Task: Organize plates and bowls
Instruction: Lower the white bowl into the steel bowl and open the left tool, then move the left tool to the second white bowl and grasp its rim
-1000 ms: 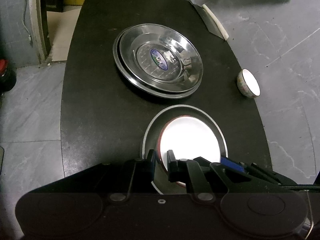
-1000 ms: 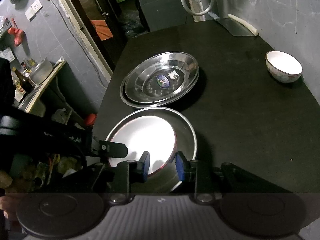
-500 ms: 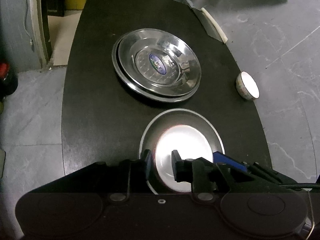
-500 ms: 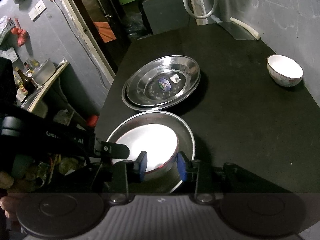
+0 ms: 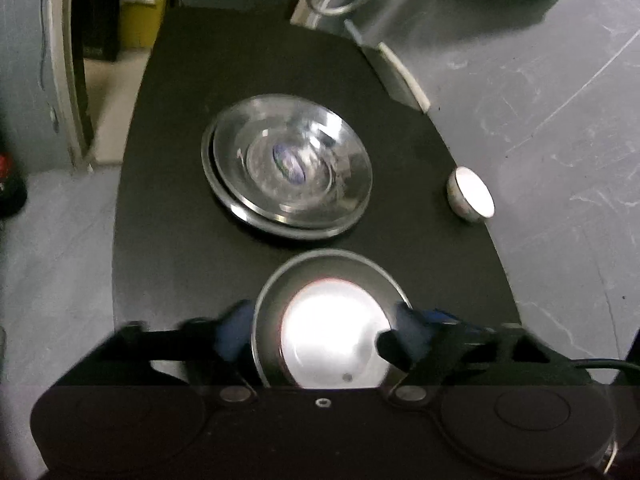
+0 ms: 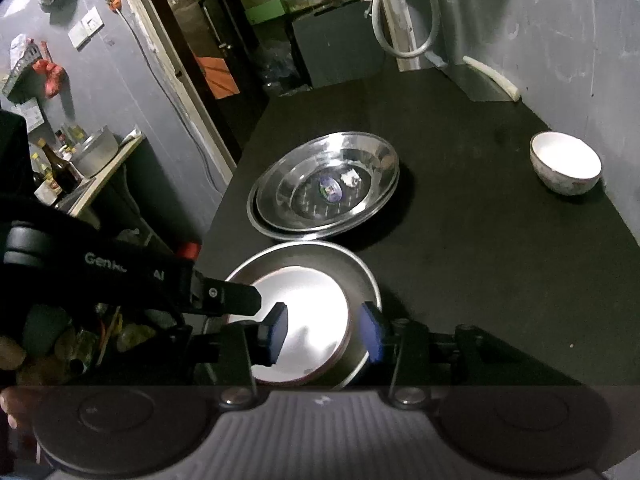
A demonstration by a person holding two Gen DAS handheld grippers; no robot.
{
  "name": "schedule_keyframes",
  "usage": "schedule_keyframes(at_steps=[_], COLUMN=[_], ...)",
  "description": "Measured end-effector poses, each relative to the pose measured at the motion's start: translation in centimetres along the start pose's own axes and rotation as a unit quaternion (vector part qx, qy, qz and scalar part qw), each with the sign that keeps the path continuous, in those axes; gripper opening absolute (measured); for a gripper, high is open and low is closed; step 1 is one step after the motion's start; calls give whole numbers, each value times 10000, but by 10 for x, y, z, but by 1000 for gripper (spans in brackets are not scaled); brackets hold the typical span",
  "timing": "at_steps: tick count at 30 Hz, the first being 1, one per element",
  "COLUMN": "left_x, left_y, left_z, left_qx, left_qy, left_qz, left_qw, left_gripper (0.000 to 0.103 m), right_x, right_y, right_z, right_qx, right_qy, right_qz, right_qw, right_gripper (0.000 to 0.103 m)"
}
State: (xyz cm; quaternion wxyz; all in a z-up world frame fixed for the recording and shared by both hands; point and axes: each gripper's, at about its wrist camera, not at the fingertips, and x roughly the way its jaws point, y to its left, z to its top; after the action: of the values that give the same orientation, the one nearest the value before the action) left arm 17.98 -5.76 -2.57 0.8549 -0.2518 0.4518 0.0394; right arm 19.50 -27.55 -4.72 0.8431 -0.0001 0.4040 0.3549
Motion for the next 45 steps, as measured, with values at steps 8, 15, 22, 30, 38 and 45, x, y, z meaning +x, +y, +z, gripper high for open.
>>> schedule_keyframes(at_steps=[8,15,22,30,38,45], left_x=[4,23,58,133,194,221], left_y=[-11,-33,-73,-135,-173,-182], left_z=[8,20,43,94,132,144], left_qx=[12,104,459,1195,1736,2158], left_qy=[-185,-262,-213,-66,38,158], left_qz=[155,347,405,293,166,160], left_qw=[9997,9990,9979,9924,9847,9762], left_gripper=[96,100,101,101,101,98], right_x=[-11,-23,-27,-18,5,25], right_y=[-20,-58,-118,-175,-210,-218], right_z=[3,5,7,8,15,24], right_qx=[214,684,1550,2292,2900,3072], right_qy=[-271,-511,-787,-1128,-1374,-1580], right_qz=[-186,-569,-1034,-1330,-1244,-1241], right_qw=[9992,9947,9793,9576,9389,9302], right_gripper=[70,91,99,99,90,86])
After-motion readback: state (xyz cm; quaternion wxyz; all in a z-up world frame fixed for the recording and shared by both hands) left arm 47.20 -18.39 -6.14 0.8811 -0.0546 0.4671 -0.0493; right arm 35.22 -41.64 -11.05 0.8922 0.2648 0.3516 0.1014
